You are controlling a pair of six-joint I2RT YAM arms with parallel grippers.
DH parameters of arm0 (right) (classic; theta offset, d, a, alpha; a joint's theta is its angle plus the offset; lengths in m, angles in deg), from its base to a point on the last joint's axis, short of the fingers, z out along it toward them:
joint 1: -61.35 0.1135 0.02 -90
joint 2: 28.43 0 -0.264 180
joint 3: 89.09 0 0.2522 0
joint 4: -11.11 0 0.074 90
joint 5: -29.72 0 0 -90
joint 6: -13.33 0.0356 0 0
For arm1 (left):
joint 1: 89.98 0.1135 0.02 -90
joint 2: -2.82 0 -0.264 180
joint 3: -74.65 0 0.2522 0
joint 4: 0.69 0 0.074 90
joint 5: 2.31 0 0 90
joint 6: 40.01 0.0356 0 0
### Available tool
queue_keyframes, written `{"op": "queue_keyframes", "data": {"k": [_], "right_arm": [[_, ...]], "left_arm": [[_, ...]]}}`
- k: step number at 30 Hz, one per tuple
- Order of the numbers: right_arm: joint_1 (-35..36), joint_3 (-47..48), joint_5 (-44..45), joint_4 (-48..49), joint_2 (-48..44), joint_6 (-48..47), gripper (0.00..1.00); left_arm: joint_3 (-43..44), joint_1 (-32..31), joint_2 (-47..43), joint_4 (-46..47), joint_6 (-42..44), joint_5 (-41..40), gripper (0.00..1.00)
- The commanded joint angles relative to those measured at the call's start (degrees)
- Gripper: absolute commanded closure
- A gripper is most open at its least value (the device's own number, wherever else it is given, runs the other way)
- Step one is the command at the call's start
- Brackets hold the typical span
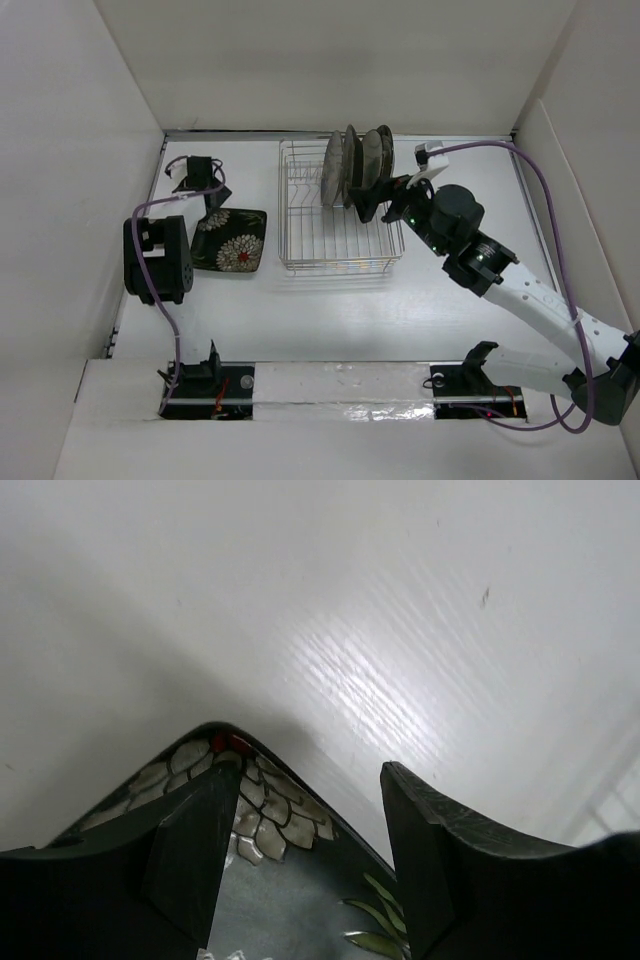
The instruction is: Load the plates into the dish rack
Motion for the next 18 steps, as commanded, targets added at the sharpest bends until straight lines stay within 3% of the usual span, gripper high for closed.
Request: {"op": "queue_keyframes", "data": {"k": [1, 5, 8, 9, 10, 12, 13, 14, 16, 18], "right_arm": [[-0.3, -0.7, -0.7, 3.3, -1.2, 0.4, 0.02], [-0.3, -1.0, -1.1, 3.7, -1.0, 0.6, 0.02], [-0.3, -1.0, -1.9, 4.2, -1.1, 0.9, 0.02], [-0.3, -1.2, -2.1, 4.4, -1.2, 1.0, 0.03], [-0.8, -1.4, -2.3, 4.5, -1.3, 1.0, 0.06], [-0.8, -2.2, -3.2, 5.0, -1.6, 1.3, 0.34], [-1.3, -2.4, -3.5, 5.2, -1.8, 1.4, 0.56], [-1.3, -2.5, -3.8, 5.1, -1.9, 1.5, 0.80], [-2.0, -2.6, -4.7, 4.9, -2.1, 1.8, 0.86], [-2.7, -2.7, -5.1, 4.7, -2.7, 2.1, 0.84]], "left_arm": [[5.6, 1.0, -1.3, -0.2, 2.6, -5.7, 0.43], [7.3, 1.5, -9.4, -2.3, 3.7, -7.2, 0.42], [2.2, 1.5, -19.3, -1.6, 2.2, -4.8, 0.44], [0.0, 1.0, -21.9, -1.1, 1.8, -4.0, 0.46], [-4.7, 0.4, -24.9, -1.1, 1.3, -3.3, 0.56], [-10.1, -0.2, -33.7, -0.8, 0.0, -1.6, 0.77], [-15.6, -0.8, -37.0, -1.1, -0.6, 0.9, 1.00], [-18.2, -1.3, -43.2, -1.6, -1.4, 1.9, 1.00], [-26.7, -1.3, -49.7, -2.2, -5.9, 6.6, 1.00], [-30.1, -1.3, -57.1, -5.4, -8.9, 7.9, 1.00]]}}
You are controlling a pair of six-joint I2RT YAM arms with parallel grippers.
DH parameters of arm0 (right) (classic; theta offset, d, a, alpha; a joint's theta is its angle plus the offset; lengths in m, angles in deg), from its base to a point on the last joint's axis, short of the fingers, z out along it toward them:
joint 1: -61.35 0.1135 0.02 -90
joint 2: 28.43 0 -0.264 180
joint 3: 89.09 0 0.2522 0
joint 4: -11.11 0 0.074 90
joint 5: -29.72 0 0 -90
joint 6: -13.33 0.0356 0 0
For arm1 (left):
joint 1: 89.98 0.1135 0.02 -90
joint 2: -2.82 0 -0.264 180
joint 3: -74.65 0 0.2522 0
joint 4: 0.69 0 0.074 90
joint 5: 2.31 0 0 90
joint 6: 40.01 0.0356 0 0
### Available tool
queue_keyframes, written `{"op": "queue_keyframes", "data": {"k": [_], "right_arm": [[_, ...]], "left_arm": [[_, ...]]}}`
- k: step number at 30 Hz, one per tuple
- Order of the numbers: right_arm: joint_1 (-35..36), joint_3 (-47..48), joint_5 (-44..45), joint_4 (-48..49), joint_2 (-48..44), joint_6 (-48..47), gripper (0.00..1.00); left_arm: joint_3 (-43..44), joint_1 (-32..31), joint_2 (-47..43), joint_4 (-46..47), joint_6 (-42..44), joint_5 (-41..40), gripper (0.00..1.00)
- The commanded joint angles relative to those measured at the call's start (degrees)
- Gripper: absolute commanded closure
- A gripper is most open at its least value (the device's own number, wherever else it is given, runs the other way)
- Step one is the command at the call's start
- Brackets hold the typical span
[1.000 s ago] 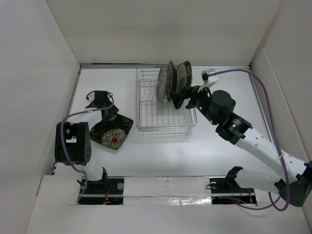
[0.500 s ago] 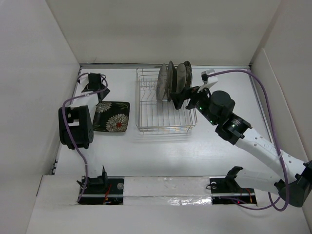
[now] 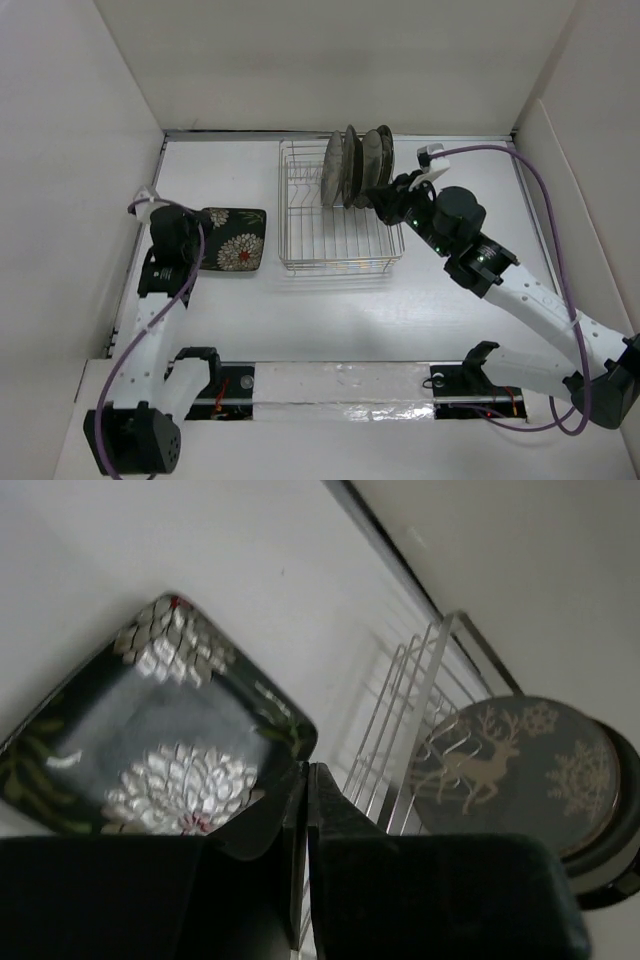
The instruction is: Load the plates into the dish rack
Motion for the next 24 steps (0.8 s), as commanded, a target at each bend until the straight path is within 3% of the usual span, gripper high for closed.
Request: {"op": "queue_keyframes", "data": {"k": [1, 2, 3, 4, 5, 7, 8, 12, 24], "right_arm": [[-1.0, -0.6, -2.2, 3.7, -2.5, 0.9, 0.76], [-1.7, -0.6, -2.2, 3.7, -2.6, 0.9, 0.70], [-1.7, -0.7, -3.1, 3.7, -2.8, 0.9, 0.63], [-2.3, -0.7, -3.5, 3.6, -3.0, 0.9, 0.55], [-2.9, -0.8, -4.0, 3.5, -3.0, 0.9, 0.44], [-3.5, -1.1, -4.8, 3.5, -3.1, 1.1, 0.40], [-4.0, -1.3, -4.9, 3.6, -3.2, 1.1, 0.39], [-5.4, -1.8, -6.9, 3.8, -3.5, 1.8, 0.39], [-8.2, -3.0, -10.6, 4.4, -4.5, 2.6, 0.40]], "left_arm": [[-7.6, 0.0, -7.0, -9.4, -8.5, 6.6, 1.00], [-8.1, 0.0, -7.9, -9.5, -9.6, 6.6, 0.97], [-8.8, 0.0, -8.7, -13.4, -10.8, 6.7, 0.87], [-10.4, 0.0, -9.9, -14.9, -13.3, 7.0, 0.64], [-10.9, -1.0, -11.4, -16.3, -14.3, 6.9, 0.51], [-12.9, -1.0, -12.1, -19.6, -16.5, 6.6, 0.25], [-13.4, -1.0, -12.2, -20.2, -17.6, 6.5, 0.20], [-15.6, -1.0, -8.7, -20.0, -20.5, 5.7, 0.17], [-18.8, 0.7, 6.4, -5.7, -22.8, -1.7, 0.28]]}}
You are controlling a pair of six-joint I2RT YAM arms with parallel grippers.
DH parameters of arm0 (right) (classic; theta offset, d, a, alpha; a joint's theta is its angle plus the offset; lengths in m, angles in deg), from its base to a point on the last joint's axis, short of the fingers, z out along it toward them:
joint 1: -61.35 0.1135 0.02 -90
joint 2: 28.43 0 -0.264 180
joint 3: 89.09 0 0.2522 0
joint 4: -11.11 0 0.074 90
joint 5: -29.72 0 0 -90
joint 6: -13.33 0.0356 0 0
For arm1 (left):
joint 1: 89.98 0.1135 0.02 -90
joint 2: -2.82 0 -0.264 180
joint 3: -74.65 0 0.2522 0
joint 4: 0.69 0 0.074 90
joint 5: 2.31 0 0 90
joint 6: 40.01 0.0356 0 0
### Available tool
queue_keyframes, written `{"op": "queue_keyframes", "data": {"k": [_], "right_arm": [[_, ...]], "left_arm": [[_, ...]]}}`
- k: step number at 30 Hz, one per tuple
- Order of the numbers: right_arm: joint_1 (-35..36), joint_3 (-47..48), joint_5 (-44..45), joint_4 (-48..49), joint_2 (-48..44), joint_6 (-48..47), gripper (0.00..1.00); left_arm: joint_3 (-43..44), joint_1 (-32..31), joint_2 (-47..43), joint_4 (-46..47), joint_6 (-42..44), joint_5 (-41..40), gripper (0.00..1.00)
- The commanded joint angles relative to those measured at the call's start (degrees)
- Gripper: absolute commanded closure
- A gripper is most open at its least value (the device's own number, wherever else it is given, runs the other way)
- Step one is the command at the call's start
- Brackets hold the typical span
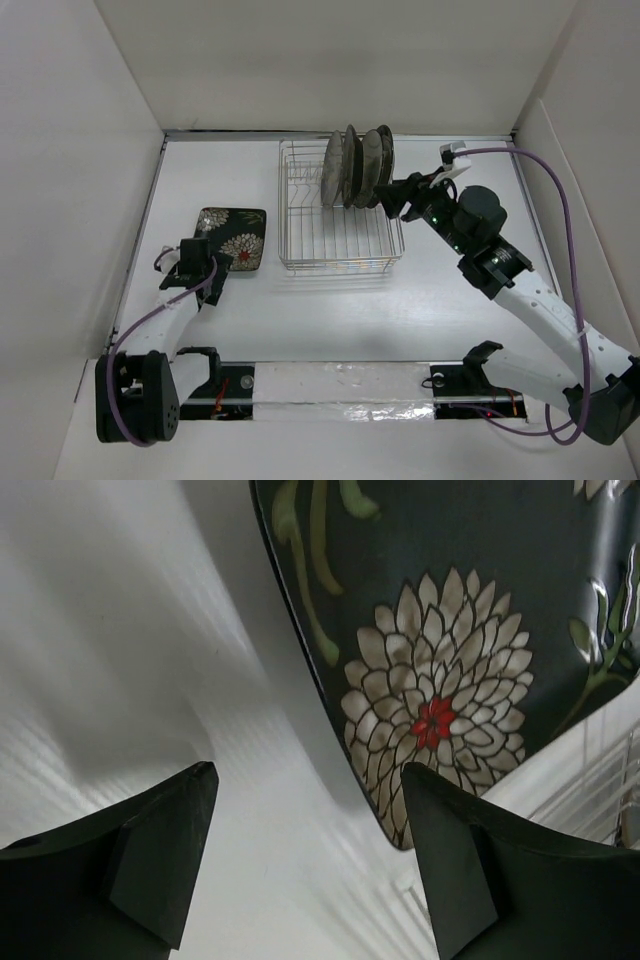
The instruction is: Load the plates into the dish rack
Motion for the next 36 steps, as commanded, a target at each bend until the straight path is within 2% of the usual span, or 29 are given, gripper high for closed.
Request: {"op": "queue_keyframes", "data": {"k": [1, 6, 15, 17, 18, 19, 20, 25, 26, 28, 32, 36], "right_arm": [[-0.3, 0.0, -2.3, 3.1, -0.3, 0.5, 0.39], [-0.3, -0.3, -2.4, 3.4, 0.1, 0.6, 0.40], [-0.3, -0.2, -2.3, 3.7, 1.1, 0.7, 0.40], [-0.8, -0.2, -2.2, 3.6, 1.2, 0.6, 0.40], [-0.8, -0.2, -2.2, 3.5, 1.3, 0.6, 0.40], [-0.8, -0.1, -2.2, 3.4, 1.2, 0.6, 0.40], [-0.8, 0.0, -2.2, 3.1, 1.1, 0.6, 0.40], [-0.8, -0.1, -1.4, 2.8, 0.3, 0.5, 0.40], [-0.8, -0.2, -1.3, 2.8, 0.3, 0.5, 0.40], [-0.8, -0.1, -1.5, 2.9, 0.4, 0.5, 0.40], [-0.8, 0.1, -1.5, 3.2, 1.5, 0.4, 0.40], [-0.3, 0.5, -1.8, 3.1, 2.4, 0.0, 0.34]], "left_arm": [[-0.4, 0.8, 2.9, 6.6, -1.7, -4.5, 0.29], [-1.7, 1.5, 9.4, 13.6, -1.8, -6.0, 0.32], [-4.0, 1.5, 14.7, 23.1, -2.4, -3.4, 0.48], [-5.4, 1.5, 15.1, 24.8, -2.5, -3.3, 0.62], [-6.0, 1.5, 15.2, 26.7, -2.4, -3.3, 0.74], [-7.2, 1.5, 15.3, 27.6, -2.4, -3.8, 0.90], [-7.8, 1.5, 15.1, 28.5, -2.4, -4.1, 0.98], [-11.3, 1.5, 11.5, 32.6, -2.1, -7.2, 1.00], [-11.2, 1.5, 8.4, 31.9, -1.0, -7.9, 1.00], [-10.1, 1.5, 4.1, 27.9, 0.4, -10.9, 1.00], [-5.7, 2.1, -11.2, 22.1, 6.1, -15.2, 1.00], [-1.6, 3.7, -17.7, 17.2, 12.0, -15.5, 1.00]]}}
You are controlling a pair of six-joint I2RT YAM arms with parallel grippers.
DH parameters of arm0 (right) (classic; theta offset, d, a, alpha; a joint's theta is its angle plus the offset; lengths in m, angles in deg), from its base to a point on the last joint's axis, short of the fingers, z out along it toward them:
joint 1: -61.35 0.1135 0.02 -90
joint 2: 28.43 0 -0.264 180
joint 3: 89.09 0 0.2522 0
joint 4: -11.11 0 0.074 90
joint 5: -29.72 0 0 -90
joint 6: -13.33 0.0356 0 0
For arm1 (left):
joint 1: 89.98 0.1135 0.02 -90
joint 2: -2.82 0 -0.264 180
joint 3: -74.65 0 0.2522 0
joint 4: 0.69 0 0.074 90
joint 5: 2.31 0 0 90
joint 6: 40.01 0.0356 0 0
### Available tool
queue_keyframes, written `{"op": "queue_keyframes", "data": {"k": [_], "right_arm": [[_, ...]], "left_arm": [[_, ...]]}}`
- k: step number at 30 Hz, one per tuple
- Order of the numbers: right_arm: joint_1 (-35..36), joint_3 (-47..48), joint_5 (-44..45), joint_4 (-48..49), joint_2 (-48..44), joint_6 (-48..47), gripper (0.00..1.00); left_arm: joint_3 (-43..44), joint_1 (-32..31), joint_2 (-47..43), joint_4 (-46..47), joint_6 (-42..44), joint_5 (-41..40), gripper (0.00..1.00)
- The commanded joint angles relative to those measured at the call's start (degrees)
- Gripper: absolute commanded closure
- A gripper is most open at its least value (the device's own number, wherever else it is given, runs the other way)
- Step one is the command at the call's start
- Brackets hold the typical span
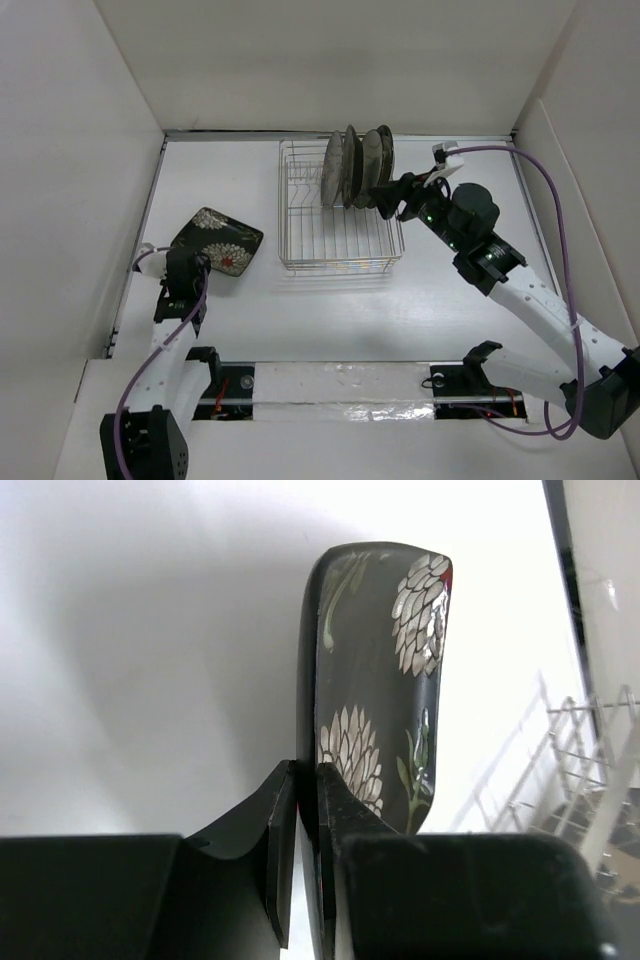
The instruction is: Load the plates into the dish rack
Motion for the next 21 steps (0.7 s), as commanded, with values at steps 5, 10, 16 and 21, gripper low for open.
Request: {"op": "queue_keyframes", "data": {"k": [5, 10, 16, 21], "right_arm": [[0.0, 1.2, -2.2, 2.0, 0.3, -0.8, 0.16], [0.6, 2.6, -8.4, 3.4, 1.1, 0.5, 0.11], [2.2, 4.4, -15.9, 6.6, 5.0, 3.3, 0.12], [5.6, 10.2, -21.4, 9.4, 12.3, 3.4, 0.08]], "left_arm": [[11.1, 1.3, -8.9, -1.7, 12.2, -6.0, 1.00], [15.8, 1.3, -12.4, -0.2, 17.7, -4.8, 1.00], [24.0, 1.3, -11.6, -0.4, 21.6, 1.3, 1.00], [29.3, 1.3, -8.5, 0.0, 20.9, 15.3, 1.00]]}}
